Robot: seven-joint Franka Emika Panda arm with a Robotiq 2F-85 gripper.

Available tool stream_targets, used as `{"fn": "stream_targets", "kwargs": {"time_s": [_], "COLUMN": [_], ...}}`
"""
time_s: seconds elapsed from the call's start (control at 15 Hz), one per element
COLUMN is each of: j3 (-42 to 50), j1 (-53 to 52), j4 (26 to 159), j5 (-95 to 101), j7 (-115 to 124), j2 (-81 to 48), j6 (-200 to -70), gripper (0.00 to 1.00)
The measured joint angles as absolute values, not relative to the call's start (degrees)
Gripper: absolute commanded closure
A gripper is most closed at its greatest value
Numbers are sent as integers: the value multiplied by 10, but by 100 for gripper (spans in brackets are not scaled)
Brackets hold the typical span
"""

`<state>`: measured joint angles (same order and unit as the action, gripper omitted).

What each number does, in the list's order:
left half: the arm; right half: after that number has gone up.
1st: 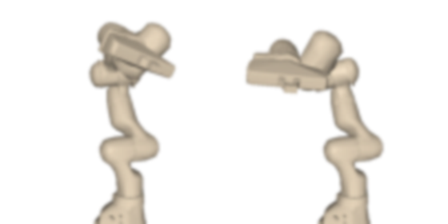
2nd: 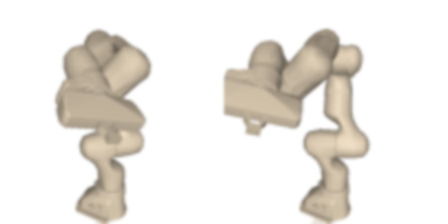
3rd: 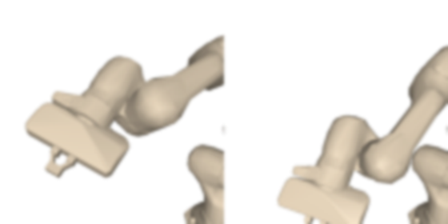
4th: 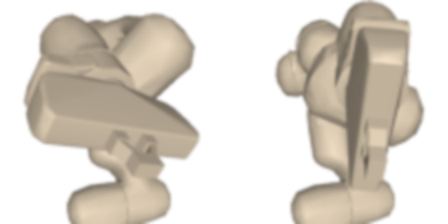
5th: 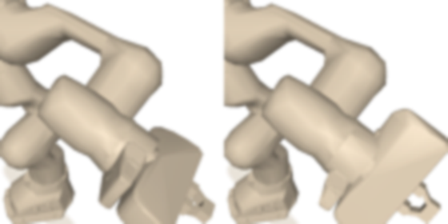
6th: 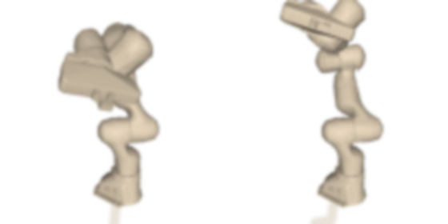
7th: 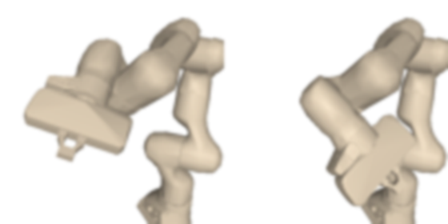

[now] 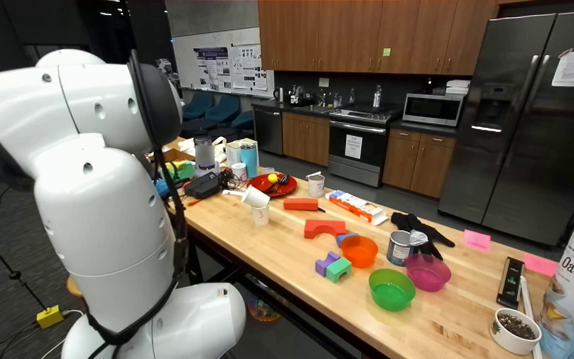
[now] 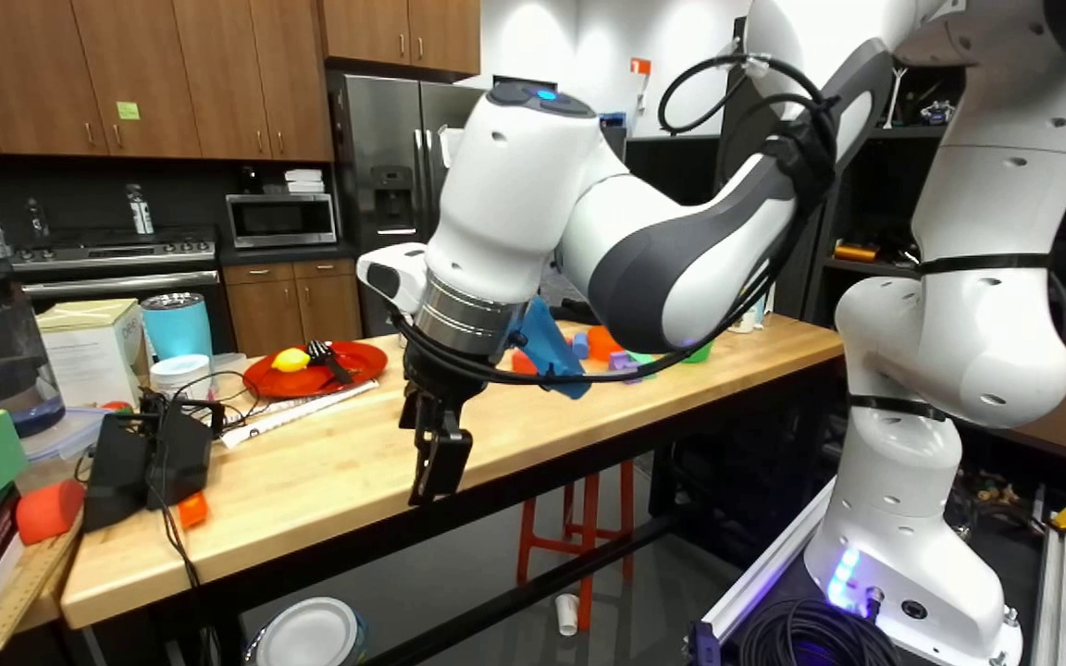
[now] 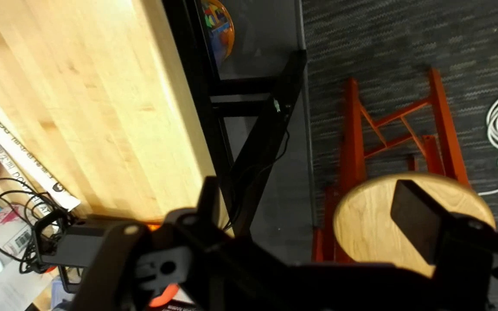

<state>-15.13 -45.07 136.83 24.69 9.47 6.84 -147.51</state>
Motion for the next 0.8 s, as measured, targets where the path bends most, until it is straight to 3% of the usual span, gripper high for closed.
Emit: {"fn": "stream_targets", "kwargs": {"time_s": [0.8], "j3": [153], "j1": [-603], "j4": [1279], "j5": [244], "j7": [-430], "j2": [95], "j6": [-1369], "gripper": [0]}}
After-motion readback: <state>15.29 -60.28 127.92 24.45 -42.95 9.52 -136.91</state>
